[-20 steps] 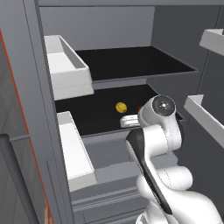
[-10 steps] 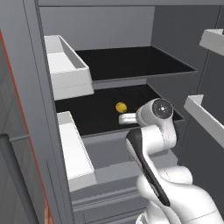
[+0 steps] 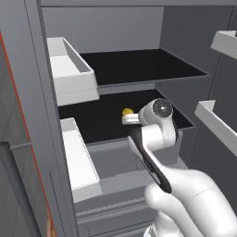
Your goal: Place one lemon and one chicken drumstick in each tupperware on the nearby counter, to pack two identical lunches.
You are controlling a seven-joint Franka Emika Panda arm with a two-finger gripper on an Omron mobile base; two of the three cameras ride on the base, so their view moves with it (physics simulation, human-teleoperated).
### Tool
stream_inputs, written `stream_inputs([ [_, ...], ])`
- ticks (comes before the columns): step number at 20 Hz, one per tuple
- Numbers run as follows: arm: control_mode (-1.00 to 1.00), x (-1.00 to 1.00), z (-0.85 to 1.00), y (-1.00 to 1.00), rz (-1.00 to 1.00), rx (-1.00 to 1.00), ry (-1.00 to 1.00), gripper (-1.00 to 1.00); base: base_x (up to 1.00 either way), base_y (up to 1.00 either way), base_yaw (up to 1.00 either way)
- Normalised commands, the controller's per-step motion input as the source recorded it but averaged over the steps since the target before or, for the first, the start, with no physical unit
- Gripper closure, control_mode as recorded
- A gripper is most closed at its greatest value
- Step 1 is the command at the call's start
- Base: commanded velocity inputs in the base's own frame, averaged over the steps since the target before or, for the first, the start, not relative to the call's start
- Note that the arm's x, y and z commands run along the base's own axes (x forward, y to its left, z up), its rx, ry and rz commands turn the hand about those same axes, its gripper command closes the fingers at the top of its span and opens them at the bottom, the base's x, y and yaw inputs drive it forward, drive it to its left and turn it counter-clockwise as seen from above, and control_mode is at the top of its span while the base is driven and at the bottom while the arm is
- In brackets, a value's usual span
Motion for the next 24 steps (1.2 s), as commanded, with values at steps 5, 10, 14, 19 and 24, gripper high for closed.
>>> stream_inputs([
  [5, -1.00, 0.66, -0.08, 0.04, 0.00, 0.00, 0.04, -1.00, 0.00, 0.00, 0.00],
  [10, -1.00, 0.58, -0.09, 0.04, 0.00, 0.00, 0.02, -1.00, 0.00, 0.00, 0.00],
  [14, -1.00, 0.54, -0.15, 0.04, 0.00, 0.00, 0.00, -1.00, 0.00, 0.00, 0.00],
  [19, -1.00, 0.47, -0.20, 0.09, 0.00, 0.00, 0.00, -1.00, 0.00, 0.00, 0.00],
  [24, -1.00, 0.38, -0.24, 0.13, 0.00, 0.00, 0.00, -1.00, 0.00, 0.00, 0.00],
])
